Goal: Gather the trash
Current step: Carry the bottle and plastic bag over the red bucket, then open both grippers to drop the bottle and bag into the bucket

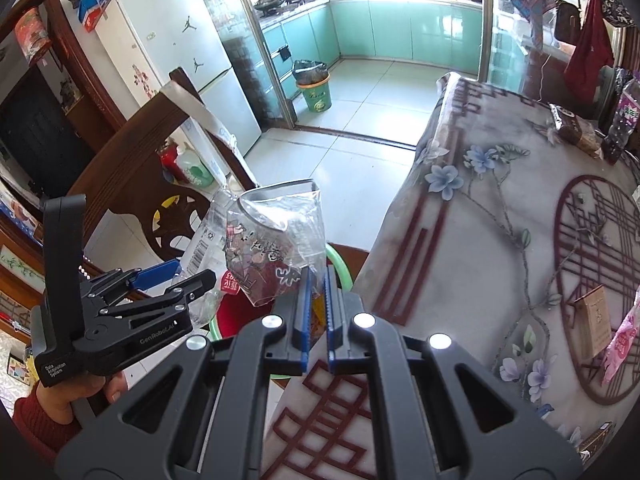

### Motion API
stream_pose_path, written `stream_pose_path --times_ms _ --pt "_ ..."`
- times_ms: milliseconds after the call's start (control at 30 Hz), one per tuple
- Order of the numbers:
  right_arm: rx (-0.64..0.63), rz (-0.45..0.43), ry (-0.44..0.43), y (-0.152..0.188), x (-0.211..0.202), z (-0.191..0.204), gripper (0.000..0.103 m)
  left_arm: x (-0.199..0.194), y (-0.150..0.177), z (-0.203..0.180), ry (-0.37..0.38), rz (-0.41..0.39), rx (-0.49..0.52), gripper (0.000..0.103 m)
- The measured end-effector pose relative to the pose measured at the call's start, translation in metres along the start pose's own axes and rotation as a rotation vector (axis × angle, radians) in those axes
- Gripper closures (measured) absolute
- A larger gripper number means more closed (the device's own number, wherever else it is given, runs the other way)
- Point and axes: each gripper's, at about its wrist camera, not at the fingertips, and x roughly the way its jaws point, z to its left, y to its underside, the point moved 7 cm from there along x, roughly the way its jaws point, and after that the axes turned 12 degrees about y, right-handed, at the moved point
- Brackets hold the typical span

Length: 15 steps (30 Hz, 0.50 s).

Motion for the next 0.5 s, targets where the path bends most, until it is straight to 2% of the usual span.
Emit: stream_pose_path --times_ms 500 --pt "-0.008 0.008 -0.003 -0.009 0.015 0.016 0.096 0.007 -0.014 0.022 -0.007 0.005 -0.013 0.054"
